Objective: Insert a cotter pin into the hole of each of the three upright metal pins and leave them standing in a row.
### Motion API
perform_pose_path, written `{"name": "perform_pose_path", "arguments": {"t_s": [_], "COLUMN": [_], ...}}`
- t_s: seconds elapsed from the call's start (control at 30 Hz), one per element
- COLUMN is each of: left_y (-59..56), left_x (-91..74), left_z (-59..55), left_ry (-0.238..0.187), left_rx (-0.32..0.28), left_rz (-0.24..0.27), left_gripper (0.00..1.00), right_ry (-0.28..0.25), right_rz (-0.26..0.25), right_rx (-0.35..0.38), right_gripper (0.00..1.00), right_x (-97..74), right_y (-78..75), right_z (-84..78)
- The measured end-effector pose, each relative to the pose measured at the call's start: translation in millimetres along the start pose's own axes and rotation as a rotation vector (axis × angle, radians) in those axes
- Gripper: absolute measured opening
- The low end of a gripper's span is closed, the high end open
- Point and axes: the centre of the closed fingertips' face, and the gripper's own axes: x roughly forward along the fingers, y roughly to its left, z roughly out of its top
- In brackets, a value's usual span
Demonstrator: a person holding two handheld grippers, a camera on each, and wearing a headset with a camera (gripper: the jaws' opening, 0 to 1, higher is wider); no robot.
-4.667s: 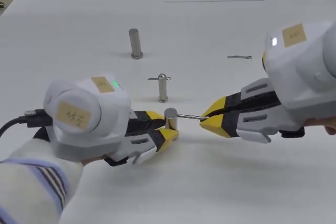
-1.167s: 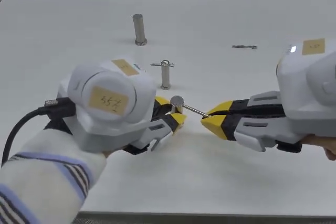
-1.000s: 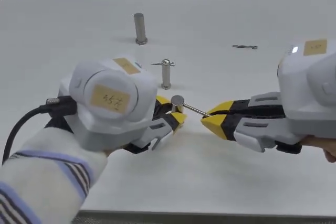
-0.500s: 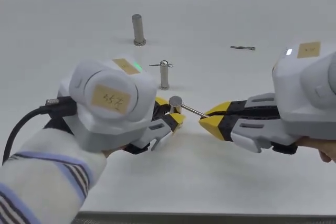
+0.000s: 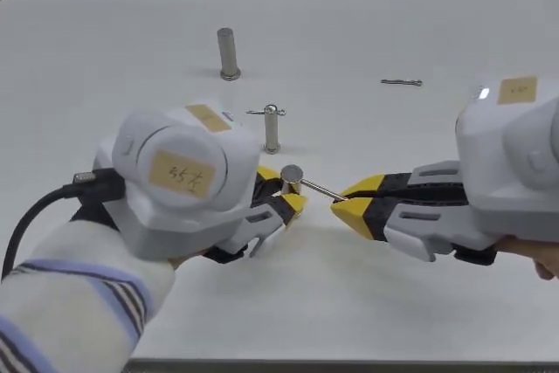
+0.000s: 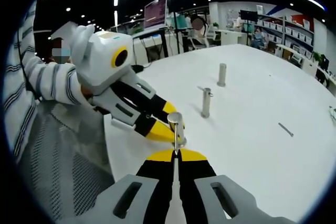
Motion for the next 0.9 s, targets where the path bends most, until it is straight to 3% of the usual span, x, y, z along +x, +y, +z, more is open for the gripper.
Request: {"name": "perform_pose_path", "arguments": {"t_s": [0.37, 0.57, 0.9], "left_y": [0.7, 1.1, 1.6], "left_x": [0.4, 0.8, 1.4], "left_z": [-0.1, -0.1, -0.1], "left_ry": [-0.005, -0.005, -0.005], "left_rx": [-0.013, -0.017, -0.017], "left_rz": [-0.01, -0.01, -0.009], "left_gripper": [0.11, 0.11, 0.11], "right_ry": [-0.003, 0.029, 0.04], "right_rz": [-0.011, -0.018, -0.016], "right_rx": [-0.011, -0.046, -0.034], "right_gripper": [0.03, 0.03, 0.03], "right_x": [-3.9, -2.9, -1.7], "right_y": [-1.7, -1.6, -0.8], "right_z": [-1.0, -2.0, -1.5]}}
